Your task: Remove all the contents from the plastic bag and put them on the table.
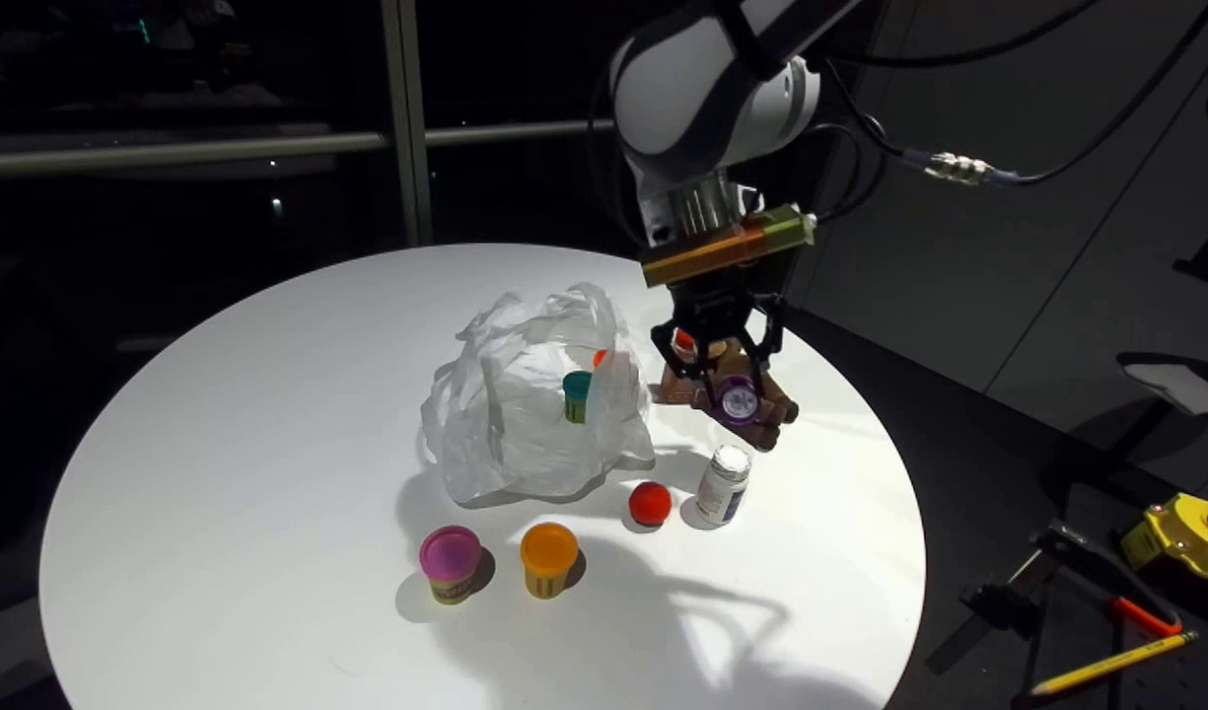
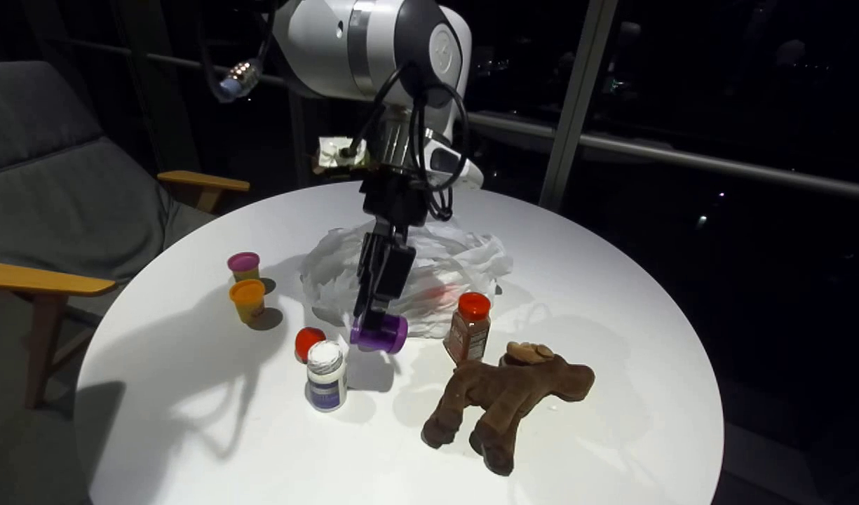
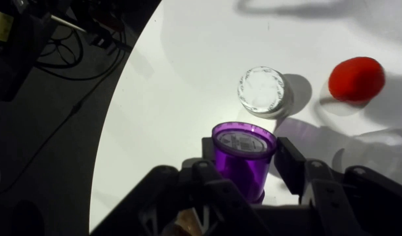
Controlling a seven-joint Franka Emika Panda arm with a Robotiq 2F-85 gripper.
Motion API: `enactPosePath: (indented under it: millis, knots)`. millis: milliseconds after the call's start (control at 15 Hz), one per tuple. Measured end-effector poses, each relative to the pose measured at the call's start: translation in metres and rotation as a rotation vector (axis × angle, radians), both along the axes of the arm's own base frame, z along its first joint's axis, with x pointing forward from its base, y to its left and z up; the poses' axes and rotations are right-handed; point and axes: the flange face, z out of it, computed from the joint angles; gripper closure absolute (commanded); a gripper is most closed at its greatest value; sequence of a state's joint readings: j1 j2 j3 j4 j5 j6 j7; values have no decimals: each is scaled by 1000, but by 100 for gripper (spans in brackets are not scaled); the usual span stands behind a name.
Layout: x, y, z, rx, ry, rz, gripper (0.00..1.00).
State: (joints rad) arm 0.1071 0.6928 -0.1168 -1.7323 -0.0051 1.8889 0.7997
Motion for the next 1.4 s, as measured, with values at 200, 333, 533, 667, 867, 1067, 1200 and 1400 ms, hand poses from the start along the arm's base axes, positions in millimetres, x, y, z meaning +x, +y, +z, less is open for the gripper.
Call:
enactPosePath:
  millis: [200, 333, 533, 667, 867, 1067, 1200, 1400]
  knots:
    - [-27, -13, -27, 4, -21, -16, 75]
    - [-29, -16, -36, 4, -90, -14, 75]
    - [-19, -15, -36, 4, -207, 0, 75]
    - [-13, -13, -34, 4, -256, 7, 75]
    - [-10, -12, -34, 5, -279, 12, 75]
    - [-9, -10, -38, 5, -297, 17, 75]
    - [-6, -8, -43, 5, -326, 24, 75]
    - [-3, -2, -56, 5, -342, 39, 18]
